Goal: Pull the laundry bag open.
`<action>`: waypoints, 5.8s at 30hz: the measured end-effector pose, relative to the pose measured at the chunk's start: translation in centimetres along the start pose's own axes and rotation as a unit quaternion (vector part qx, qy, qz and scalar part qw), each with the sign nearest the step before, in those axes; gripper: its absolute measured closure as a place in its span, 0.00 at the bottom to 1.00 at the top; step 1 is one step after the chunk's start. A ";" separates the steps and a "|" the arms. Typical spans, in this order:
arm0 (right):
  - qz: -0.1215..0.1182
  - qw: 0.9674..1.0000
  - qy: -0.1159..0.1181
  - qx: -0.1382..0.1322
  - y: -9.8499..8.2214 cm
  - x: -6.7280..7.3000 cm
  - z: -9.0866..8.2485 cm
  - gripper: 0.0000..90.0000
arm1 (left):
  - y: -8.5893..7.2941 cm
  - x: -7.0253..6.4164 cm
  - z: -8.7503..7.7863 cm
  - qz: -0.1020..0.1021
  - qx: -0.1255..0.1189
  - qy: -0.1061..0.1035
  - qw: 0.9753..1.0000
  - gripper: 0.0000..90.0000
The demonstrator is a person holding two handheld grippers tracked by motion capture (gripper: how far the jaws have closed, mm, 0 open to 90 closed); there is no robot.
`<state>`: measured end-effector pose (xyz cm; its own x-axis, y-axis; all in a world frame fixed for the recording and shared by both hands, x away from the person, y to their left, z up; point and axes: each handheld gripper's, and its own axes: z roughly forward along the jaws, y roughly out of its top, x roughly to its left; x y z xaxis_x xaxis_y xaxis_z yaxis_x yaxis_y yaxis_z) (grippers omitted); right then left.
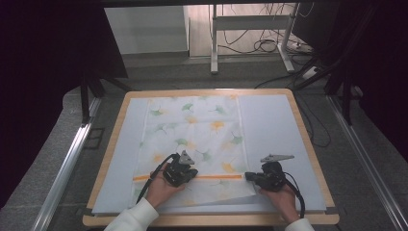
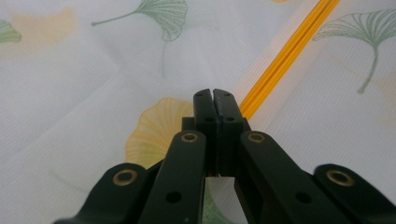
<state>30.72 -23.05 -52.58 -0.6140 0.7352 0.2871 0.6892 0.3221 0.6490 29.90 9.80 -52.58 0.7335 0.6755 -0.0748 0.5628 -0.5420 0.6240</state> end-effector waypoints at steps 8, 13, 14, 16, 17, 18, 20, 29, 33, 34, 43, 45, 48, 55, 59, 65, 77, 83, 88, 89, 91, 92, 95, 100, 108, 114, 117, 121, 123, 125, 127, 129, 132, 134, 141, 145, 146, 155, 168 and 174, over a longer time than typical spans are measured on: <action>0.000 1.000 -0.001 -0.001 0.0 0.0 0.0 1.00 | -0.4 0.3 -0.4 -0.002 0.003 0.004 1.000 1.00; -0.001 1.000 -0.001 -0.001 0.0 0.1 0.0 1.00 | -0.8 0.7 -0.7 -0.007 0.004 0.006 1.000 1.00; -0.003 1.000 -0.002 -0.001 0.0 0.1 0.0 1.00 | -0.9 0.9 -0.8 -0.009 0.004 0.007 1.000 1.00; -0.003 1.000 -0.002 -0.001 0.0 0.1 0.0 1.00 | -1.1 1.1 -1.0 -0.010 0.006 0.007 1.000 1.00; -0.003 1.000 -0.002 -0.001 0.0 0.1 0.0 1.00 | -1.1 1.1 -1.0 -0.010 0.006 0.007 1.000 1.00; -0.004 1.000 -0.002 -0.001 0.0 0.1 0.0 1.00 | -1.2 1.2 -1.1 -0.009 0.008 0.009 1.000 1.00; -0.004 1.000 -0.004 0.000 0.0 0.1 0.0 1.00 | -1.4 1.4 -1.3 -0.011 0.010 0.011 1.000 1.00; -0.004 1.000 -0.004 0.000 0.0 0.1 0.0 1.00 | -2.2 2.1 -1.9 -0.019 0.011 0.018 1.000 1.00; -0.005 1.000 -0.005 0.000 0.0 0.1 0.0 1.00 | -2.5 2.4 -2.3 -0.022 0.012 0.019 0.999 1.00; -0.005 1.000 -0.005 0.000 0.0 0.1 0.0 1.00 | -2.6 2.5 -2.4 -0.023 0.013 0.020 0.999 1.00; -0.005 1.000 -0.006 0.000 0.0 0.1 0.0 1.00 | -3.4 3.1 -3.0 -0.029 0.015 0.026 0.999 1.00; -0.005 1.000 -0.005 -0.001 0.0 0.1 0.0 1.00 | -3.5 3.2 -3.1 -0.031 0.016 0.027 0.999 1.00; -0.006 1.000 -0.005 0.000 0.0 0.1 0.0 1.00 | -3.6 3.4 -3.2 -0.031 0.017 0.028 0.999 1.00; -0.006 1.000 -0.006 0.000 0.0 0.1 0.0 1.00 | -3.6 3.3 -3.3 -0.027 0.020 0.033 0.999 1.00; -0.006 1.000 -0.006 0.000 0.0 0.1 0.0 1.00 | -3.7 3.3 -3.3 -0.028 0.020 0.033 0.999 1.00; -0.006 1.000 -0.006 0.000 0.0 0.1 0.0 1.00 | -3.9 3.5 -3.6 -0.030 0.021 0.037 0.999 1.00; -0.006 1.000 -0.007 0.000 0.0 0.2 0.0 1.00 | -5.0 4.4 -4.5 -0.041 0.023 0.047 0.998 1.00; -0.006 1.000 -0.007 0.000 0.0 0.2 0.0 1.00 | -5.6 5.0 -4.9 -0.050 0.021 0.049 0.997 1.00; -0.006 1.000 -0.006 -0.001 0.0 0.2 0.0 1.00 | -6.0 5.3 -5.2 -0.053 0.022 0.050 0.997 1.00; -0.006 1.000 -0.007 0.000 0.0 0.2 0.0 1.00 | -6.1 5.3 -5.3 -0.054 0.022 0.050 0.997 1.00; -0.006 1.000 -0.006 -0.001 0.0 0.2 0.0 1.00 | -6.2 5.4 -5.4 -0.055 0.023 0.054 0.997 1.00; -0.006 1.000 -0.006 -0.001 0.0 0.2 0.0 1.00 | -6.3 5.4 -5.5 -0.055 0.024 0.055 0.997 1.00; -0.006 1.000 -0.006 -0.001 0.0 0.2 0.0 1.00 | -6.5 5.6 -5.7 -0.058 0.025 0.059 0.996 1.00; -0.006 1.000 -0.006 -0.001 0.0 0.2 0.0 1.00 | -7.1 6.2 -6.1 -0.066 0.025 0.064 0.995 1.00; -0.006 1.000 -0.006 -0.001 0.0 0.2 0.0 1.00 | -7.8 6.7 -6.7 -0.075 0.024 0.069 0.994 1.00; -0.006 1.000 -0.006 -0.001 0.0 0.2 0.0 1.00 | -8.3 7.0 -7.1 -0.082 0.024 0.073 0.994 1.00; -0.005 1.000 -0.006 -0.001 0.0 0.2 0.0 1.00 | -8.6 7.2 -7.3 -0.085 0.025 0.074 0.993 1.00; -0.006 1.000 -0.007 0.000 0.0 0.2 0.0 1.00 | -8.9 7.4 -7.5 -0.089 0.023 0.078 0.993 1.00; -0.006 1.000 -0.007 0.000 0.0 0.2 0.0 1.00 | -9.0 7.5 -7.6 -0.091 0.022 0.078 0.993 1.00; -0.005 1.000 -0.006 -0.001 0.0 0.2 0.0 1.00 | -9.1 7.6 -7.8 -0.091 0.024 0.081 0.992 1.00; -0.006 1.000 -0.006 0.000 0.0 0.2 0.0 1.00 | -9.4 7.7 -7.9 -0.095 0.022 0.082 0.992 1.00; -0.005 1.000 -0.006 -0.001 0.0 0.2 0.0 1.00 | -9.5 7.8 -8.1 -0.098 0.019 0.079 0.992 1.00; -0.006 1.000 -0.006 -0.001 0.0 0.2 0.0 1.00 | -9.7 7.9 -8.2 -0.096 0.021 0.085 0.992 1.00; -0.007 1.000 -0.007 0.000 0.0 0.2 0.0 1.00 | -9.8 7.9 -8.3 -0.098 0.021 0.088 0.991 1.00; -0.007 1.000 -0.008 -0.001 0.0 0.2 0.0 1.00 | -10.2 8.1 -8.5 -0.102 0.016 0.088 0.991 1.00; -0.007 1.000 -0.008 -0.001 0.0 0.2 0.0 1.00 | -10.2 8.1 -8.5 -0.098 0.018 0.090 0.991 1.00; -0.007 1.000 -0.008 0.000 0.0 0.2 0.0 1.00 | -10.2 8.1 -8.5 -0.099 0.017 0.090 0.991 1.00; -0.007 1.000 -0.008 -0.001 0.0 0.3 0.0 1.00 | -10.3 8.1 -8.6 -0.102 0.015 0.093 0.990 1.00; -0.008 1.000 -0.009 0.001 0.0 0.3 0.0 1.00 | -11.0 8.4 -9.1 -0.103 0.018 0.106 0.989 1.00; -0.009 1.000 -0.010 0.000 0.0 0.3 0.0 1.00 | -11.4 8.7 -9.5 -0.113 0.008 0.099 0.989 1.00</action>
<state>30.55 -22.83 -52.51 -0.6181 0.7416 0.2608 0.6781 0.3351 0.6542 26.23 26.58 -52.89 0.5008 0.8637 -0.0568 0.7108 -0.3729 0.5965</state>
